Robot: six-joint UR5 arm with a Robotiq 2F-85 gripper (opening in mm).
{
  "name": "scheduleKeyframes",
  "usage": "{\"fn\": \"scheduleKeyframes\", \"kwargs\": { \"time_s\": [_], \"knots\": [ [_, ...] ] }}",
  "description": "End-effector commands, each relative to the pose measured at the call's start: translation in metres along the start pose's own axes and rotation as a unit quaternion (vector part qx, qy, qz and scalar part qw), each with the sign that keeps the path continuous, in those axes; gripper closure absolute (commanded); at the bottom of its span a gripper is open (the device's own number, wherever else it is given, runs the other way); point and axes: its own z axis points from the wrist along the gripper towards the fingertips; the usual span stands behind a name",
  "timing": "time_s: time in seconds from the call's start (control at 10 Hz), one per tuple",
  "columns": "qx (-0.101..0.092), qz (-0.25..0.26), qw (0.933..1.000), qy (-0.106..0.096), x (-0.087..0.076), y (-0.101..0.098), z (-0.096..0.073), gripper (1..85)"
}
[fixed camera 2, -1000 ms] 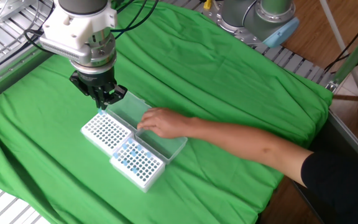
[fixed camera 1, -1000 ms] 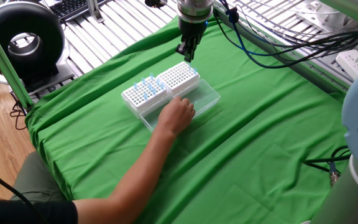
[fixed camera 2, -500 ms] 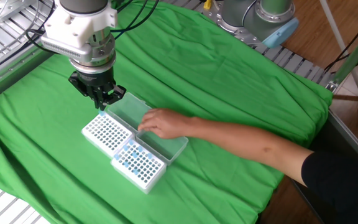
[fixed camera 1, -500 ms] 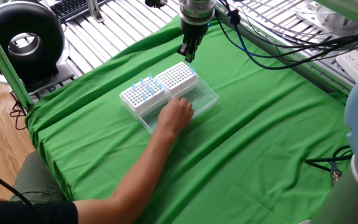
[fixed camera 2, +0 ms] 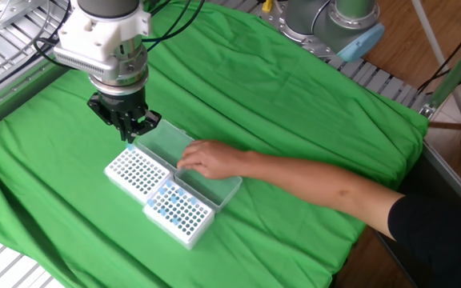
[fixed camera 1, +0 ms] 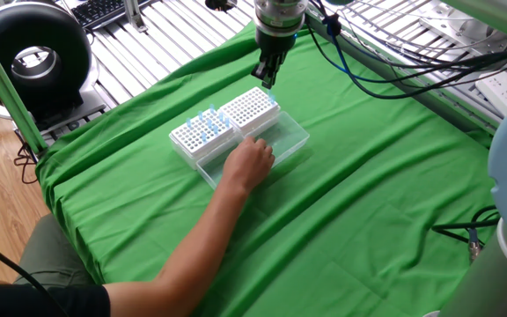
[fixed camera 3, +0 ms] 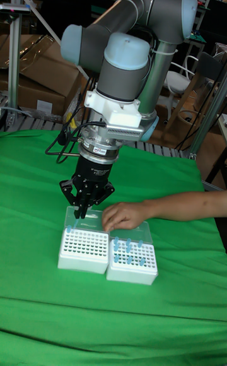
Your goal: Insert a medium pipette tip into the holder for medium pipette tips
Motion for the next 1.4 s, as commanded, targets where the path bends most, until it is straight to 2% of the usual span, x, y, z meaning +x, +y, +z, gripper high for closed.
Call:
{"fn": "scheduleKeyframes", "kwargs": {
  "time_s": [0.0, 0.8, 0.9, 1.0, 1.3],
  "knots": [
    [-0.004, 0.003, 1.0, -0.008, -0.004, 0.001, 0.001, 84.7],
    [-0.013, -0.001, 0.9996, -0.026, -0.005, 0.003, 0.016, 84.7],
    [-0.026, -0.009, 0.9995, -0.016, 0.002, 0.009, 0.017, 80.7],
    [-0.032, -0.026, 0.9991, -0.014, 0.005, 0.011, 0.019, 71.0],
    [-0.033, -0.039, 0.9986, -0.015, 0.005, 0.012, 0.02, 62.3]
  ]
}}
